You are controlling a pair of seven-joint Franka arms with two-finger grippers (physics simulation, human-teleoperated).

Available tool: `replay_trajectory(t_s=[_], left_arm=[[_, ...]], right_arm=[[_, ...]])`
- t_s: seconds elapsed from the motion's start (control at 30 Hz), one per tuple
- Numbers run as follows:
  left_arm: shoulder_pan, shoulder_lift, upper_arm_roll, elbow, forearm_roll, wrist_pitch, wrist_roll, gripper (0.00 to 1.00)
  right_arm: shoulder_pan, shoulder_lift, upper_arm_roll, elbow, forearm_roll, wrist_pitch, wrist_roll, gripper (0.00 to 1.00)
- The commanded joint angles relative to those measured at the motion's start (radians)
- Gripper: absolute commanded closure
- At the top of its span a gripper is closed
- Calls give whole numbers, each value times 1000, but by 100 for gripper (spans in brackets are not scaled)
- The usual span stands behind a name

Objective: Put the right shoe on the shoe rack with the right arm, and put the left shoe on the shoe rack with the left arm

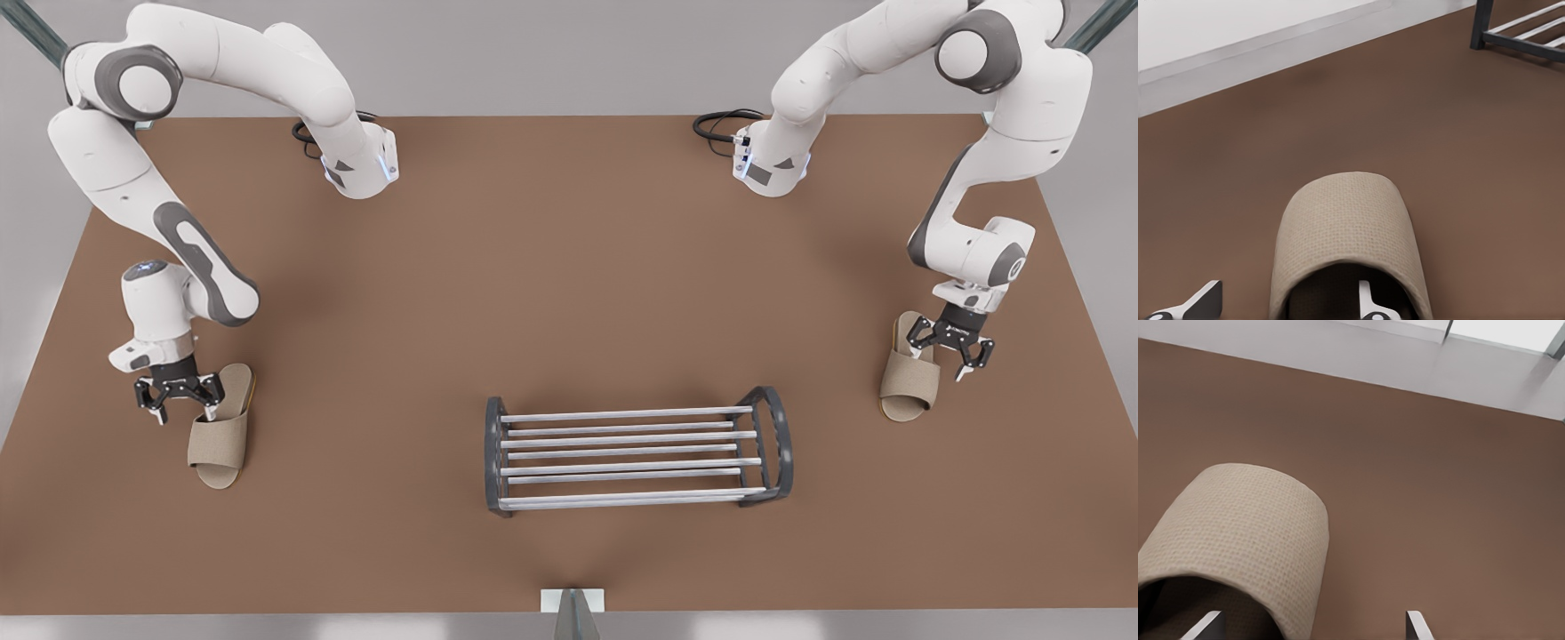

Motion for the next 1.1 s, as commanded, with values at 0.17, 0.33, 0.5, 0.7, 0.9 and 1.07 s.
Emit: replay_trajectory(t_s=[0.17,0.33,0.5,0.7,0.9,1.07], left_arm=[[-2,-10,-1,1,-5,6,109,35],[-2,-11,-1,1,-5,8,105,51],[-2,-11,-1,2,-8,8,98,63],[-3,-20,-4,13,-8,9,65,75],[-12,-88,-85,21,-5,129,-55,79],[-11,-157,-317,45,-5,409,-244,79]], right_arm=[[10,17,-10,22,0,0,-8,0],[45,24,-28,37,7,0,-7,0],[53,54,-28,65,7,0,-7,0],[54,66,-28,76,7,0,-7,0],[53,69,-27,74,23,0,-5,47],[48,63,-27,74,23,-1,9,79]])
